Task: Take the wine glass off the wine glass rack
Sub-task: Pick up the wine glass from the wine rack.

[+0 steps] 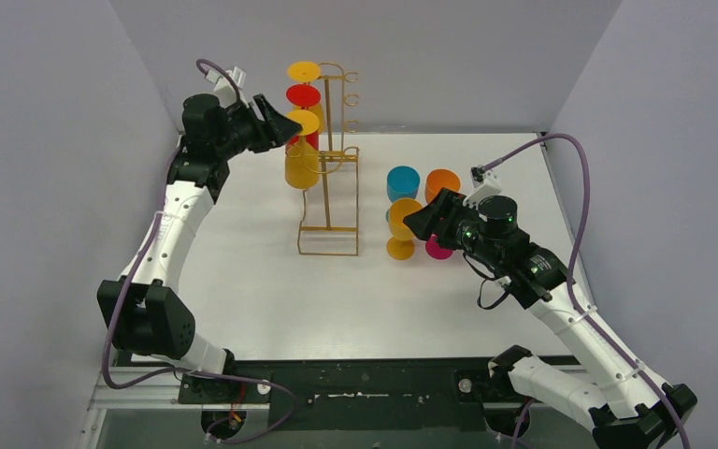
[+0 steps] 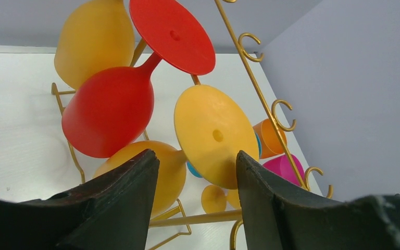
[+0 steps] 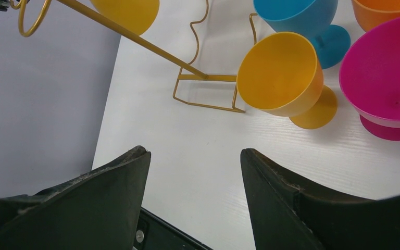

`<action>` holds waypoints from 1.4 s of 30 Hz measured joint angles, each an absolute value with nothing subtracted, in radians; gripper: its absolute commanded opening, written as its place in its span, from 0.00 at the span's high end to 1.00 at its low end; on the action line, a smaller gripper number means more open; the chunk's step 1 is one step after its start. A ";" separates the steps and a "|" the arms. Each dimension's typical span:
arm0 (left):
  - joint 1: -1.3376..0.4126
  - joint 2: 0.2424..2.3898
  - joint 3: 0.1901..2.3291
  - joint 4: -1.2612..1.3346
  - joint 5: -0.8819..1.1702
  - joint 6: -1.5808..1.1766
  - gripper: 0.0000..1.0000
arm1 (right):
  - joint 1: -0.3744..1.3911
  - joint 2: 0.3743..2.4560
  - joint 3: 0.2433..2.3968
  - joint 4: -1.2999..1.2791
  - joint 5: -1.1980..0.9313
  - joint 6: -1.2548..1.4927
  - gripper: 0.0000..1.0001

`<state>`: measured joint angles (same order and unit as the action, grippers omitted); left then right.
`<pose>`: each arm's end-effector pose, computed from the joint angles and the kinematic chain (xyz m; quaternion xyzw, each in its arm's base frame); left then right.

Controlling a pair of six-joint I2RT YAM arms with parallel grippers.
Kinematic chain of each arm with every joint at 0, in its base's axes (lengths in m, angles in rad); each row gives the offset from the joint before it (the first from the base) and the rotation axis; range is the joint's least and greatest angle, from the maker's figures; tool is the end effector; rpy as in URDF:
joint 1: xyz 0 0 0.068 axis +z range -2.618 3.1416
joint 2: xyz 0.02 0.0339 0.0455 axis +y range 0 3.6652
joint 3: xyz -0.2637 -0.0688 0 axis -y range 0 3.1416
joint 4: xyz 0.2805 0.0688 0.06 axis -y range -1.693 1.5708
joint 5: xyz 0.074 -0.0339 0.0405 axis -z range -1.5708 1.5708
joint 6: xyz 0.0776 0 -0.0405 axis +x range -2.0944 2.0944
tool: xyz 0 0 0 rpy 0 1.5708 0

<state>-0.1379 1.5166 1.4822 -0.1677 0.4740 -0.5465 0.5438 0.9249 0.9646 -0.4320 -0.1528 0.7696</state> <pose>0.4193 -0.0940 0.3984 -0.0075 0.7676 -0.3776 0.5178 0.2321 0.1542 0.3376 0.0512 0.8284 0.3885 0.4001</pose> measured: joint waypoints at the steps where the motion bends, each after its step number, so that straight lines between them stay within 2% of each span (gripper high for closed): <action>1: -0.138 1.521 1.484 -0.167 0.472 -0.546 0.49 | 0.544 0.925 0.965 -0.432 -0.153 0.770 0.35; 12: -0.138 1.538 1.506 -0.154 0.472 -0.551 0.74 | 0.544 0.925 0.965 -0.436 -0.145 0.769 0.34; 18: -0.138 1.538 1.506 -0.144 0.472 -0.559 0.76 | 0.544 0.925 0.965 -0.436 -0.145 0.769 0.33; 23: -0.136 1.518 1.468 -0.092 0.471 -0.599 0.89 | 0.544 0.925 0.965 -0.436 -0.146 0.768 0.33; 33: -0.106 1.474 1.388 0.052 0.491 -0.725 1.00 | 0.544 0.925 0.964 -0.436 -0.146 0.768 0.33; 42: -0.048 1.468 1.291 0.238 0.547 -0.910 1.00 | 0.544 0.902 0.962 -0.435 -0.146 0.769 0.32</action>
<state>-0.0483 1.4685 1.2911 0.2379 0.5468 -0.9104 0.5438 0.9020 0.9619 -0.4355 -0.1455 0.7689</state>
